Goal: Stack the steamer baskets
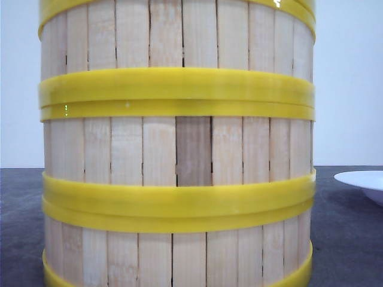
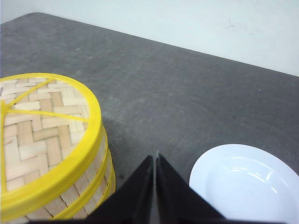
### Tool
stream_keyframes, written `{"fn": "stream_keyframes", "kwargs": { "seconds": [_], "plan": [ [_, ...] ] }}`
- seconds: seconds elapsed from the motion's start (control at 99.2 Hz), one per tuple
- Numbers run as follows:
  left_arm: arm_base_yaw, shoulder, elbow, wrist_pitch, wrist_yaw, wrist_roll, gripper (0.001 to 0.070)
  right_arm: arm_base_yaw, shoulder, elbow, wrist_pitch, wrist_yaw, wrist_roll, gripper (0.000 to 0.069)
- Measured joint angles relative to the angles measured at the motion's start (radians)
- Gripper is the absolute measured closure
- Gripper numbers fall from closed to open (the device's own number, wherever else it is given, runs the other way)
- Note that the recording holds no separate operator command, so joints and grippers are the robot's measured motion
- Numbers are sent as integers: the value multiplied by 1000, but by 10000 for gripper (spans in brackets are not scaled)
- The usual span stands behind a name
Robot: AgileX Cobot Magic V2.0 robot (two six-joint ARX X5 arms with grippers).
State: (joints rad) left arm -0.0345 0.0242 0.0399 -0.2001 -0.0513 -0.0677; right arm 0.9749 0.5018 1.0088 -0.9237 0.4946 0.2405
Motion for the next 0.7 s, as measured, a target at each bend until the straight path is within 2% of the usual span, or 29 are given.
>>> {"fn": "stream_keyframes", "kwargs": {
  "seconds": [0.696],
  "plan": [
    [8,-20,-7,18,-6,17,685,0,0,0,0,0,0,686]
  ]
}}
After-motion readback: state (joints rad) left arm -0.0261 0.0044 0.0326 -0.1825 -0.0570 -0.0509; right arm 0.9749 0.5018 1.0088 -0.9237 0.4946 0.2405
